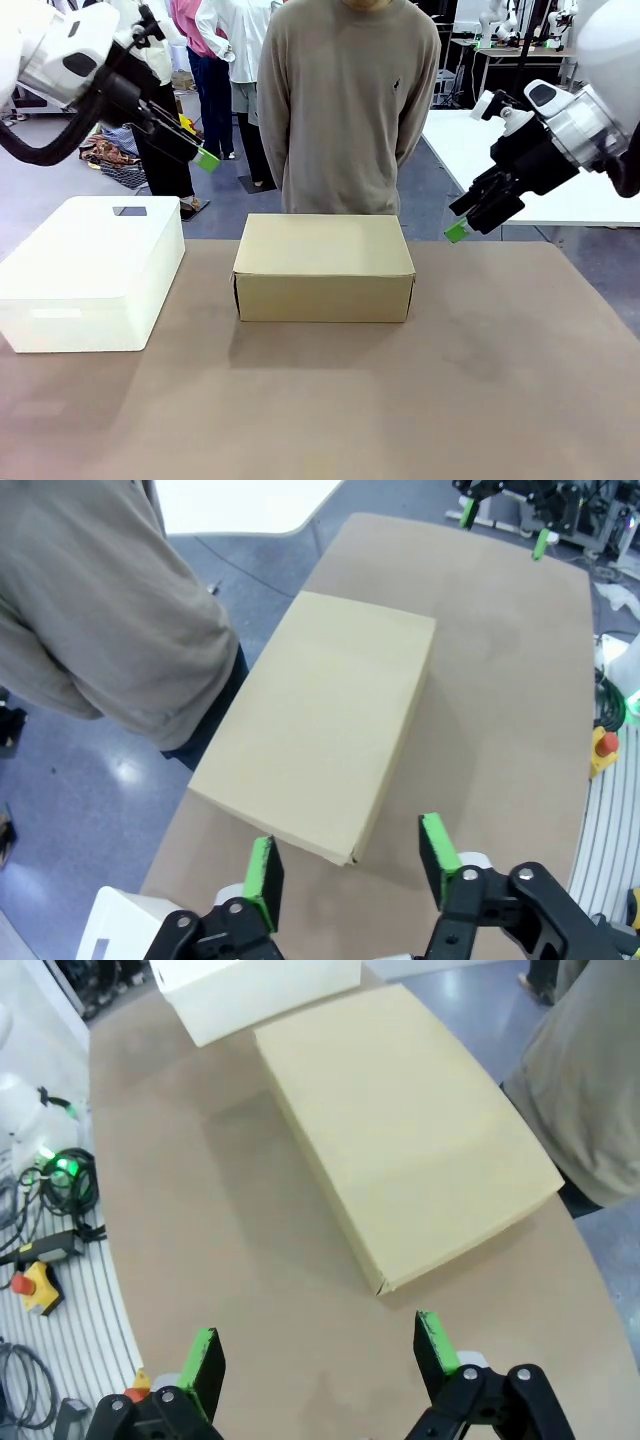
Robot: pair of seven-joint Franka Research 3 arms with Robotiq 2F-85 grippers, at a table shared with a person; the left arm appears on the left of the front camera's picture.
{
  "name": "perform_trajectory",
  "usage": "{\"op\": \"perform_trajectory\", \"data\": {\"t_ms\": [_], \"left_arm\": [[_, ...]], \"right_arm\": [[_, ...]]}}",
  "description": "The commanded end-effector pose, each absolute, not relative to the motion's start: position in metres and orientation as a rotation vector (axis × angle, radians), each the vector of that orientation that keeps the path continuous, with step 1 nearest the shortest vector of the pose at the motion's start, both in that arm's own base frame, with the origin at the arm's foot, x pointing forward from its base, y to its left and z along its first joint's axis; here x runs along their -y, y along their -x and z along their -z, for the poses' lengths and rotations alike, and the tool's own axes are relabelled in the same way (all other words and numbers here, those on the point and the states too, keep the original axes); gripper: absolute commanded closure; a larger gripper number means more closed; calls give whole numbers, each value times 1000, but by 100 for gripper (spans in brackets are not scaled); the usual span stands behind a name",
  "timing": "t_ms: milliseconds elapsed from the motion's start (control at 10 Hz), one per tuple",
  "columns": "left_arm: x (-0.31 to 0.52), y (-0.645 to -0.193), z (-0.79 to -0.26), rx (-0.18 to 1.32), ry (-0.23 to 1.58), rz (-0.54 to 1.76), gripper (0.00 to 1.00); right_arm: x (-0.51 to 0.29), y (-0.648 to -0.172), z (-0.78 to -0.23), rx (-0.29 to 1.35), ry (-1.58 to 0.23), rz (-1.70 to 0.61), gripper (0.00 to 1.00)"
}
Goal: Pack the shoes into the box.
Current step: Press down on the lid of the Shoes Box.
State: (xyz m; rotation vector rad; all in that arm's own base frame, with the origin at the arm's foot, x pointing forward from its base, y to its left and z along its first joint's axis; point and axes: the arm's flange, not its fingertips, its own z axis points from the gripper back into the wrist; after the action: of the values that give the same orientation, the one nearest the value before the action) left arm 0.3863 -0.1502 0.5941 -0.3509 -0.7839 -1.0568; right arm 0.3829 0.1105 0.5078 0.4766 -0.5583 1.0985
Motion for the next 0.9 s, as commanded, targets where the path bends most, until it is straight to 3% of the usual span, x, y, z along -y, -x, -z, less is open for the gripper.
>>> {"op": "perform_trajectory", "data": {"t_ms": [0, 100, 800], "left_arm": [[160, -391, -591, 748, 350, 1027, 79], [165, -396, -589, 731, 348, 1010, 99], [193, -432, -562, 562, 392, 1052, 100]], "right_arm": [[-114, -366, -516, 517, -453, -1092, 0], [-117, -362, -516, 522, -437, -1097, 0], [-117, -367, -517, 535, -441, -1122, 0]]}}
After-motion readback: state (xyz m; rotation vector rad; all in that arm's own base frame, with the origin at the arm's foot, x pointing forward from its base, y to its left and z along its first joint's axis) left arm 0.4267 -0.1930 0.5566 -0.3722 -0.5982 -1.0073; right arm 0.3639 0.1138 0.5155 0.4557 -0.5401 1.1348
